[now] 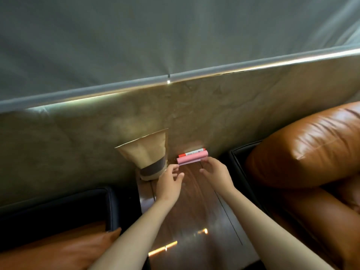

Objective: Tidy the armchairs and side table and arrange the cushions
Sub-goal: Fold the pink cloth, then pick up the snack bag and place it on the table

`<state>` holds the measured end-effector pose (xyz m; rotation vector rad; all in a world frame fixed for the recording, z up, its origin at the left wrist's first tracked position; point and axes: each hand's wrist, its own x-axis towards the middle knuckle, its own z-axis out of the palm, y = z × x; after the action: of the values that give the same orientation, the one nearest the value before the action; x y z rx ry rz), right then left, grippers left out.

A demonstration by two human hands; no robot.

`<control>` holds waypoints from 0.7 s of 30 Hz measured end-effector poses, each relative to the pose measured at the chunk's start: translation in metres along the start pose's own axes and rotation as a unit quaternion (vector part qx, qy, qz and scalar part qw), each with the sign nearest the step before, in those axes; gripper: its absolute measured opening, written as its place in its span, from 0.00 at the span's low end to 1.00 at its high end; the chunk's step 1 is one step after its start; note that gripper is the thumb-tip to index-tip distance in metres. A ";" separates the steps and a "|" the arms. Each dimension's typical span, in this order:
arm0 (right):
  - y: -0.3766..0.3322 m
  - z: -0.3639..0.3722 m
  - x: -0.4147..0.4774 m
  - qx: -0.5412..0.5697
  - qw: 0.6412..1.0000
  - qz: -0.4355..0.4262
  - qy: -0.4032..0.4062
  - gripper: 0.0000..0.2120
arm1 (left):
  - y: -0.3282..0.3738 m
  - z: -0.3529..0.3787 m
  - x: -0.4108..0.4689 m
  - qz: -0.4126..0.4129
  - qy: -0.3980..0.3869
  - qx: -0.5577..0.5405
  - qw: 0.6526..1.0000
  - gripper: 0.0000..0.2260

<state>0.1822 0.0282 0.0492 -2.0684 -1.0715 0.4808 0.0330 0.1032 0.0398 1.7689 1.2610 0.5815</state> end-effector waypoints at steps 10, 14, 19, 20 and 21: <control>-0.093 0.023 -0.124 -0.135 0.985 -0.107 -0.029 0.17 | -0.027 -0.105 -0.113 0.105 -0.041 0.129 0.985 0.17; -0.137 0.059 -0.193 -0.124 0.984 -0.118 -0.057 0.20 | -0.063 -0.172 -0.174 0.122 -0.023 0.169 0.978 0.16; -0.193 0.118 -0.279 -0.115 0.981 -0.112 -0.104 0.23 | -0.123 -0.270 -0.242 0.110 -0.003 0.232 0.966 0.16; -0.204 0.131 -0.294 -0.111 0.981 -0.116 -0.112 0.23 | -0.135 -0.288 -0.254 0.104 0.006 0.238 0.966 0.16; -0.215 0.143 -0.307 -0.110 0.979 -0.121 -0.120 0.24 | -0.146 -0.306 -0.266 0.094 0.014 0.240 0.966 0.16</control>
<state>-0.1992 -0.0784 0.1162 -2.0661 -1.5597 0.5158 -0.3779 -0.0091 0.1023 2.3069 1.3407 0.4279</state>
